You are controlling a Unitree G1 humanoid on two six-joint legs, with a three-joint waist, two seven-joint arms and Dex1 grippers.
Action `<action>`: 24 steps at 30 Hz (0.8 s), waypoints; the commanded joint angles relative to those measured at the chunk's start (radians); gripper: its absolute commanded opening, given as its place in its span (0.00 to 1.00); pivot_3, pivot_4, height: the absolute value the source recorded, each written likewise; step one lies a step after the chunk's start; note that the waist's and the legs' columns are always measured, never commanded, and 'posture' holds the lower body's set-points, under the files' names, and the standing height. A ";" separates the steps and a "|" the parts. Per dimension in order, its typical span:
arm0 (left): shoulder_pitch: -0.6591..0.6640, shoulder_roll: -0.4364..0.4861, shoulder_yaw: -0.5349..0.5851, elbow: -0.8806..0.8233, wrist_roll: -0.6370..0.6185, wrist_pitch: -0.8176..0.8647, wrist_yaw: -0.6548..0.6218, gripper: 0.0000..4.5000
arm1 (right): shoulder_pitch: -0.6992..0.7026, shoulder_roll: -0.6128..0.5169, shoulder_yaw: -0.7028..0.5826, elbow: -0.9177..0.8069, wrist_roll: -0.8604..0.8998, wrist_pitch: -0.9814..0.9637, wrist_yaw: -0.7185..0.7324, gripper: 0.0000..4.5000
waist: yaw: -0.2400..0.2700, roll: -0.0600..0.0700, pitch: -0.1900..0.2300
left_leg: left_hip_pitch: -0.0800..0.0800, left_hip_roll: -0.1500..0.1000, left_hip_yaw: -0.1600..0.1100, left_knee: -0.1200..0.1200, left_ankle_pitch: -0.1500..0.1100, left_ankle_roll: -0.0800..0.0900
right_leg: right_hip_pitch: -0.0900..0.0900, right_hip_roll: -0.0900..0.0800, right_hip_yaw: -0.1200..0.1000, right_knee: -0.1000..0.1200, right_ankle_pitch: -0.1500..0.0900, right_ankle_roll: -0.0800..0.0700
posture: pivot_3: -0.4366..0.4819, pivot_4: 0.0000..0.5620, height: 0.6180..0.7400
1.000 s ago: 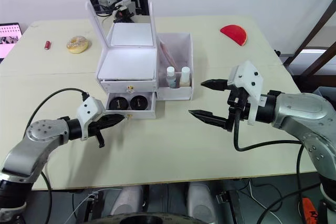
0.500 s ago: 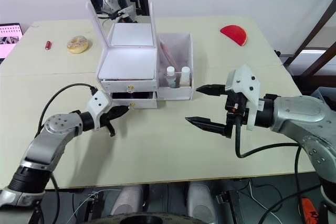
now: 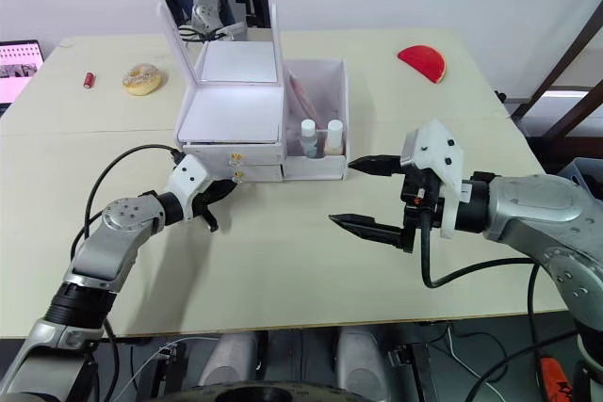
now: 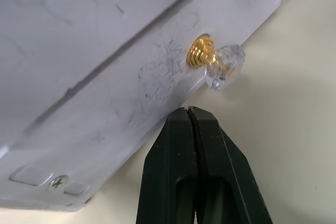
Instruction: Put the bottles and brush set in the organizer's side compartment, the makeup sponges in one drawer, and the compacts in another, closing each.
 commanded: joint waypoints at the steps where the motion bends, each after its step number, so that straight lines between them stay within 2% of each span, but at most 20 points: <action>1: -0.047 -0.008 0.033 -0.071 -0.068 0.105 -0.017 0.01 | -0.005 -0.013 -0.032 -0.025 0.020 -0.004 -0.008 1.00 | 0.001 0.000 0.000 | 0.000 0.000 0.000 0.000 0.000 0.000 | 0.000 0.000 0.000 0.000 0.000 0.000 | 0.48 0.27 1.00; 5: -0.077 -0.011 0.057 -0.109 -0.164 0.292 -0.037 0.01 | -0.001 -0.012 -0.036 -0.032 0.030 -0.002 -0.019 1.00 | 0.000 0.000 0.000 | 0.000 0.000 0.000 0.000 0.000 0.000 | 0.000 0.000 0.000 0.000 0.000 0.000 | 0.48 0.27 1.00; 10: -0.096 -0.001 0.062 -0.128 -0.195 0.378 -0.035 0.01 | 0.005 -0.012 -0.039 -0.037 0.034 -0.003 -0.032 1.00 | 0.000 0.000 0.000 | 0.000 0.000 -0.001 0.000 0.000 0.000 | 0.000 0.000 0.000 0.001 -0.001 0.001 | 0.48 0.27 1.00; 19: -0.070 0.027 0.072 -0.173 -0.183 0.319 -0.036 0.01 | 0.013 -0.013 -0.038 -0.039 0.039 -0.006 -0.043 1.00 | -0.001 0.000 0.000 | 0.000 0.000 -0.001 0.001 0.000 0.000 | 0.000 0.000 0.000 0.001 -0.002 0.003 | 0.48 0.27 1.00; 24: 0.006 0.071 0.183 -0.337 -0.270 0.233 -0.101 0.01 | 0.021 -0.016 -0.050 -0.020 0.029 -0.015 -0.031 1.00 | -0.001 0.000 0.000 | -0.001 0.000 -0.001 0.000 0.000 0.000 | 0.000 0.000 0.000 0.000 0.000 0.000 | 0.48 0.27 1.00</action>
